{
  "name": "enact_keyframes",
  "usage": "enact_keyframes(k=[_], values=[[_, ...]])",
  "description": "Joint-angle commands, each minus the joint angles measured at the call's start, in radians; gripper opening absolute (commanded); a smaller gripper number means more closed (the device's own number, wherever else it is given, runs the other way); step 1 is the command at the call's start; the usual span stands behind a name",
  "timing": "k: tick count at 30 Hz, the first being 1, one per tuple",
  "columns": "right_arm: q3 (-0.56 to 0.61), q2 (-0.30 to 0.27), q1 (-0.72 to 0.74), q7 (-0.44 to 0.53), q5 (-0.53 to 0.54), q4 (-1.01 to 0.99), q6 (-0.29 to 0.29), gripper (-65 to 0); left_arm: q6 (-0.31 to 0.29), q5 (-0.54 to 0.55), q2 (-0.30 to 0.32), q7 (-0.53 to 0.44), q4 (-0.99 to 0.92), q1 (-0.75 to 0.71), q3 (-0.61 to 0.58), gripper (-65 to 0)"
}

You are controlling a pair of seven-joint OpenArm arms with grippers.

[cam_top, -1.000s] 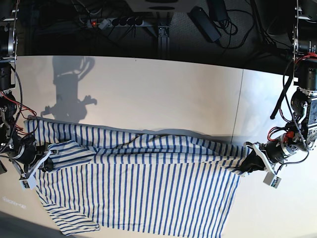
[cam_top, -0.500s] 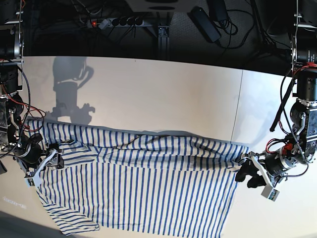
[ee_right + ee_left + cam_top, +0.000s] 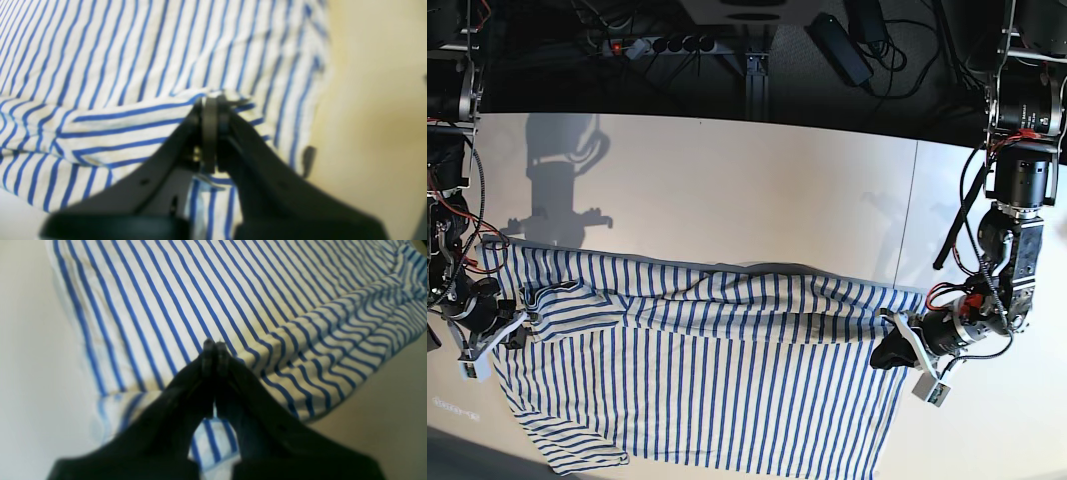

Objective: Fold the T-shirt properly
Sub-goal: 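Lift the shirt with both grippers and stretch it taut, then lower the held shirt edge onto the table with both grippers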

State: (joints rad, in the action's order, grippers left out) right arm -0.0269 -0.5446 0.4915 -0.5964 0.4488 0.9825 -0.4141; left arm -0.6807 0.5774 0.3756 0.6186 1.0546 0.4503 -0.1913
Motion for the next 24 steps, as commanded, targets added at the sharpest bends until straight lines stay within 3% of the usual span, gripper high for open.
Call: enact_keyframes(k=[1, 8, 13, 17, 20, 24], values=[[-0.008, -0.011, 0.026, 0.019, -0.001, -0.014, -0.048, -65.0, 0.042, 0.0, 0.002, -0.009, -0.013, 0.029, 0.006, -65.0], [-0.008, 0.036, 0.026, 0.036, 0.0, -0.22, -0.042, -65.0, 0.144, -0.126, -0.042, -0.005, -0.167, 0.029, 0.006, -65.0], [-0.008, 0.051, 0.022, 0.055, 0.001, -0.289, -0.043, -65.0, 0.146, -0.196, -0.067, -0.049, -0.216, 0.029, 0.006, -65.0], [-0.008, 0.051, -0.012, 0.039, 0.004, -0.283, -0.043, -65.0, 0.146, -0.196, -0.061, -0.013, -0.216, 0.028, 0.006, -65.0], [-0.008, 0.048, -0.063, 0.015, 0.011, -0.258, -0.043, -65.0, 0.105, -0.187, -0.047, 0.035, -0.208, 0.016, 0.006, -65.0], [-0.011, 0.034, -0.188, 0.001, 0.034, -0.154, -0.043, -65.0, 0.032, -0.064, -0.038, 0.147, -0.156, -0.049, 0.006, -65.0]])
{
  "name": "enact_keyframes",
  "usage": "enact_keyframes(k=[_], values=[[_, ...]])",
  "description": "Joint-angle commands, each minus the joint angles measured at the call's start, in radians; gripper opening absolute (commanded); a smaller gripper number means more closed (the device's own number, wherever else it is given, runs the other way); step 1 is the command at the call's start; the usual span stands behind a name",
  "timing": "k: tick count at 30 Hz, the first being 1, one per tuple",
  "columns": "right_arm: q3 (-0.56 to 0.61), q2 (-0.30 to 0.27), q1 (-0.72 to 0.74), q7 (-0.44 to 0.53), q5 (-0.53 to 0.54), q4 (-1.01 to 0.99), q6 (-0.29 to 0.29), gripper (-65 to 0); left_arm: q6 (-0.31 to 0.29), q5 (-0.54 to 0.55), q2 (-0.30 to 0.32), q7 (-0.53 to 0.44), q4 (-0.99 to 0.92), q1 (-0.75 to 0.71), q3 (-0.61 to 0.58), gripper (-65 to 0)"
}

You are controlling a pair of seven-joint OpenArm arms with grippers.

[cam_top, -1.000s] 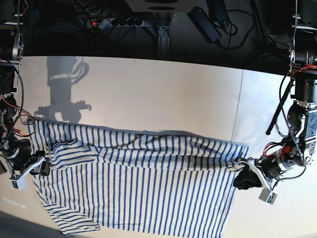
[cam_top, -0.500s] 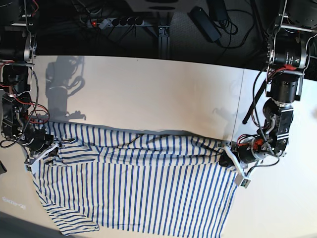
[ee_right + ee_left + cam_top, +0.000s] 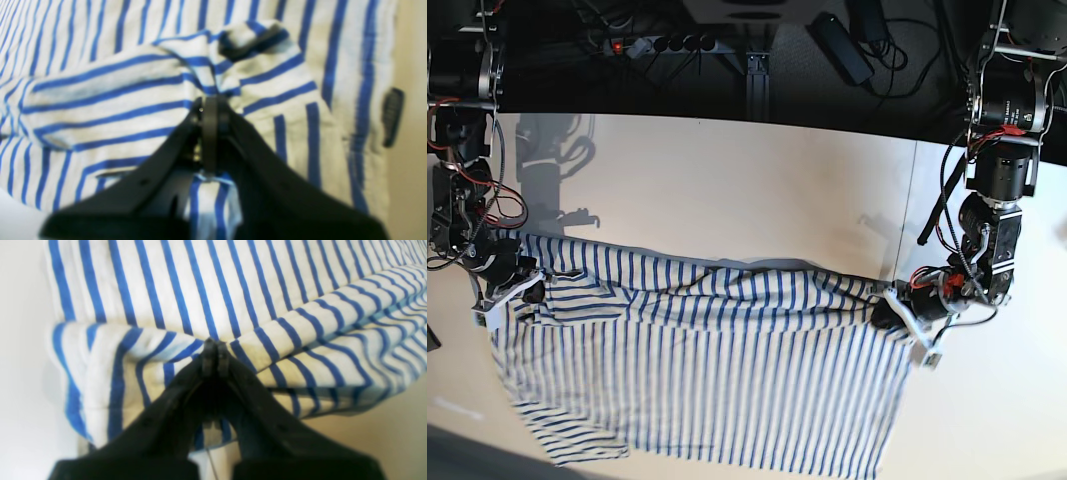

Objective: Fold the T-shirt properly
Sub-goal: 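Lower the held shirt edge onto the table with both grippers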

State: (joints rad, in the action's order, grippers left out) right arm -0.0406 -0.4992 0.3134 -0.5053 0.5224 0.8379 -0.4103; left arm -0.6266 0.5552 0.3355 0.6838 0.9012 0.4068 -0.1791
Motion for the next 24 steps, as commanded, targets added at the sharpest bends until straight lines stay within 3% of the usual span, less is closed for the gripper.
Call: enact_keyframes(k=[1, 6, 15, 24], values=[[-0.003, -0.014, -0.05, -0.1, -0.037, 0.027, -0.047, -65.0, -0.022, -0.021, 0.003, 0.097, 0.02, -0.033, -0.006, -65.0], [-0.09, -0.019, -0.257, -0.154, 0.017, 0.218, -0.049, -65.0, -0.021, -0.014, 0.023, 0.099, 0.173, -0.2, -0.001, -65.0], [-0.247, -0.025, -0.557, -0.192, 0.02, 0.491, -0.05, -65.0, -0.021, -0.021, 0.056, 0.104, 0.523, -0.509, 0.083, -65.0], [-0.255, -0.114, -0.692, -0.192, 0.02, 0.604, -0.049, -65.0, -0.021, -0.032, 0.055, 0.099, 0.67, -0.687, 0.102, -65.0]])
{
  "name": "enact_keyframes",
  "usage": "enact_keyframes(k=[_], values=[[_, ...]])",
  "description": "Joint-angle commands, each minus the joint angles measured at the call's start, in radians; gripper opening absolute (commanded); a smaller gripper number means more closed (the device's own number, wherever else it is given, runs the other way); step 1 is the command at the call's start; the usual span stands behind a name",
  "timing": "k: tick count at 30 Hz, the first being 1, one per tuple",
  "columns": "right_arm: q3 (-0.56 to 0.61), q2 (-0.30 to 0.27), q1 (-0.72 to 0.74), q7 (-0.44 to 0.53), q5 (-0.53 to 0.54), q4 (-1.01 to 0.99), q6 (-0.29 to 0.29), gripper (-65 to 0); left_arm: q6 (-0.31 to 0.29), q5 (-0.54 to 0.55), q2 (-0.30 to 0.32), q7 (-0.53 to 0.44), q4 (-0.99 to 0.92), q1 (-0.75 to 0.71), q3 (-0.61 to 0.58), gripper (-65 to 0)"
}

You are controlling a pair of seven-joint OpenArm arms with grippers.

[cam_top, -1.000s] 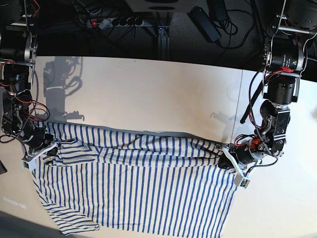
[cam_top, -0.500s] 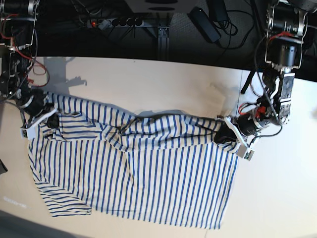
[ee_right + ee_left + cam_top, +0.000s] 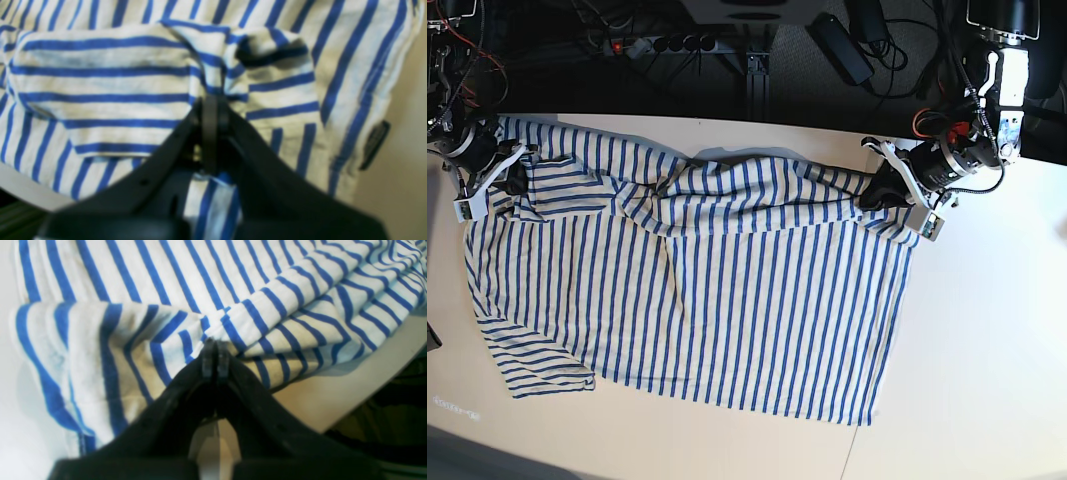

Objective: Fold the T-shirt properly
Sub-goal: 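Lower the held shirt edge onto the table with both grippers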

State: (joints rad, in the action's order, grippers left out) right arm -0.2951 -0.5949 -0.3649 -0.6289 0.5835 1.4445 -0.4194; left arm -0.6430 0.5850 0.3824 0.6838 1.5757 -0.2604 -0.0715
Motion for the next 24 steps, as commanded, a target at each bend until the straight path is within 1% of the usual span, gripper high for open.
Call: enact_keyframes(k=[1, 3, 5, 9, 16, 22, 23, 24], values=[[0.0, -0.027, -0.019, -0.069, -0.041, -0.003, -0.04, -65.0, -0.004, -0.065, 0.009, 0.099, 0.005, -0.032, -0.005, -65.0], [-0.001, -0.043, -0.029, -0.069, -0.041, -0.003, -0.04, -65.0, -0.002, -0.065, 0.008, 0.099, 0.021, -0.056, -0.001, -65.0], [-0.002, -0.055, -0.029, -0.072, -0.045, -0.005, -0.04, -65.0, 0.022, -0.065, 0.008, 0.097, 0.028, -0.077, 0.015, -65.0], [-0.002, -0.082, -0.029, -0.058, -0.042, -0.005, -0.039, -65.0, 0.021, -0.064, 0.008, 0.07, 0.028, -0.108, 0.069, -65.0], [-0.003, -0.122, -0.024, -0.041, -0.045, -0.005, -0.037, -65.0, 0.021, -0.053, 0.008, 0.068, 0.03, -0.106, 0.117, -65.0], [-0.004, -0.122, -0.023, -0.03, -0.041, -0.005, -0.038, -65.0, 0.019, -0.008, 0.008, 0.067, 0.06, -0.106, 0.118, -65.0], [-0.004, -0.122, -0.023, -0.024, -0.042, -0.005, -0.038, -65.0, 0.018, -0.001, 0.009, 0.068, 0.081, -0.106, 0.118, -63.2], [-0.004, -0.122, -0.023, -0.019, -0.042, -0.005, -0.038, -65.0, 0.018, 0.003, 0.009, 0.065, 0.109, -0.105, 0.118, -56.7]])
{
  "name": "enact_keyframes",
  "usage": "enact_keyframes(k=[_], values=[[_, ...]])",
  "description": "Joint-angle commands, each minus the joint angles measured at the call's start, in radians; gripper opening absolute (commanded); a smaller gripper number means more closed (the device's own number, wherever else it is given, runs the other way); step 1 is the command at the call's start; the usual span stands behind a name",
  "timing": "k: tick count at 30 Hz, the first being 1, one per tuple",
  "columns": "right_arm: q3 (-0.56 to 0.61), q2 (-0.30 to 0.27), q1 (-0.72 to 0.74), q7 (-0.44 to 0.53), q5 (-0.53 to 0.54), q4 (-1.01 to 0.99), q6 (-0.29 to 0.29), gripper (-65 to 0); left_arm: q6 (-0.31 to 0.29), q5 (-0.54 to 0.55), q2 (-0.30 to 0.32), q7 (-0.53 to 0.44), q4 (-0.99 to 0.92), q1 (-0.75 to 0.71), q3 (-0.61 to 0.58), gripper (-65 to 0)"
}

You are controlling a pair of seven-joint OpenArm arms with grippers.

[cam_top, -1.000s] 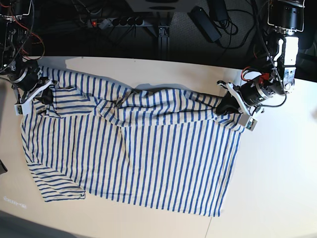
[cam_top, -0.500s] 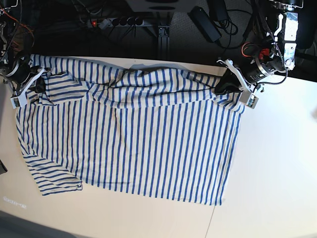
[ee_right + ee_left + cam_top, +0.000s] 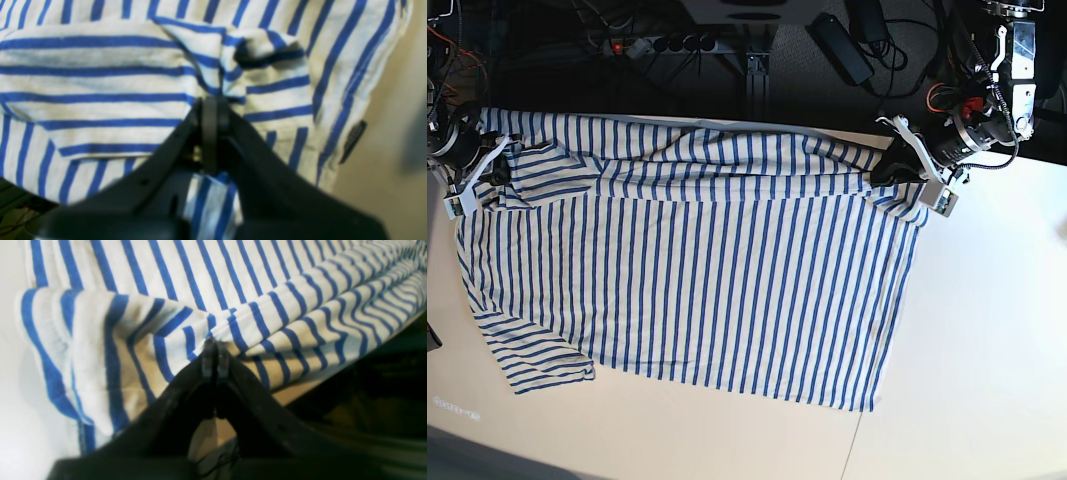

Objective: Fold the T-shirt properly
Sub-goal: 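Lower the held shirt edge onto the table with both grippers, then release the left gripper and move it to the shirt's hem edge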

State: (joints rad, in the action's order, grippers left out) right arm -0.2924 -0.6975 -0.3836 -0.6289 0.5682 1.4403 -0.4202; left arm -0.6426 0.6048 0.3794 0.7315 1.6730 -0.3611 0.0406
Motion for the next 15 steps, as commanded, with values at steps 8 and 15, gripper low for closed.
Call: enact_keyframes(k=[8, 15], values=[[-0.007, -0.02, -0.005, -0.016, -0.03, 0.0, -0.037, -65.0, 0.026, 0.002, 0.041, 0.005, 0.266, -0.004, 0.009, -39.1], [-0.007, -0.02, -0.005, -0.015, -0.029, 0.0, -0.037, -65.0, 0.06, 0.003, 0.142, -0.05, 0.32, 0.119, 0.01, -38.6]])
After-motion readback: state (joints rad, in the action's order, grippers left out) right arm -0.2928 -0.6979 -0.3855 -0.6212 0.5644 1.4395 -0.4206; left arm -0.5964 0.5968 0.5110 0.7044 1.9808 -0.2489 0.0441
